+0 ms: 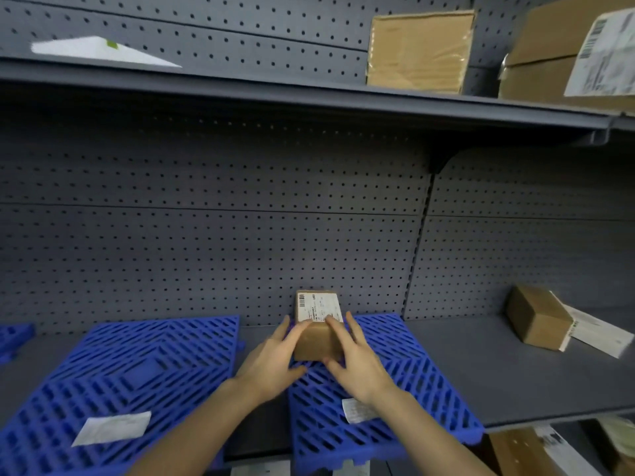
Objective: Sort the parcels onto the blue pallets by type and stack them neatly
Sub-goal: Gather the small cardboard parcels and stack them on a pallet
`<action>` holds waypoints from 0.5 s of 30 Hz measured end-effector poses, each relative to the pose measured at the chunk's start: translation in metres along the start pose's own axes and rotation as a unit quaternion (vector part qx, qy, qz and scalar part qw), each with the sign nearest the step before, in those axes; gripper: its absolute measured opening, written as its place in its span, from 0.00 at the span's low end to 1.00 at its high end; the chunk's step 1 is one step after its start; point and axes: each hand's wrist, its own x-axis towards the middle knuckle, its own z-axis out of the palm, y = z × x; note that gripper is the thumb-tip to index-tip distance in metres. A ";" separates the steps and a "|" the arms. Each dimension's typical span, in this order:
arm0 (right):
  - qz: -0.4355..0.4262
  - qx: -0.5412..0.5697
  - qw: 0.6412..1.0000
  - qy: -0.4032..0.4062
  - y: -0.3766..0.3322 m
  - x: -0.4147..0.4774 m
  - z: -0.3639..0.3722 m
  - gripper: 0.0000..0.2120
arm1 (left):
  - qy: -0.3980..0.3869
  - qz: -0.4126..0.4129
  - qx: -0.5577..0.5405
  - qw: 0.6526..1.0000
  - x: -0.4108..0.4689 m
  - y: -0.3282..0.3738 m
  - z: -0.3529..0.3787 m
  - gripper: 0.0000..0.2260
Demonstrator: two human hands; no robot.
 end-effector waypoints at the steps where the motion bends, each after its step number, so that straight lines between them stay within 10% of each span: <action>1: -0.008 -0.006 1.000 0.015 0.000 -0.005 -0.005 0.32 | 0.036 -0.005 0.011 0.999 -0.005 0.006 -0.006 0.30; 8: -0.155 0.019 0.976 0.153 -0.023 -0.057 -0.079 0.19 | 0.330 0.068 -0.030 0.941 -0.039 0.080 -0.070 0.10; 15: -0.289 0.052 0.904 0.312 -0.085 -0.096 -0.195 0.16 | 0.467 0.177 -0.035 0.866 -0.059 0.176 -0.161 0.07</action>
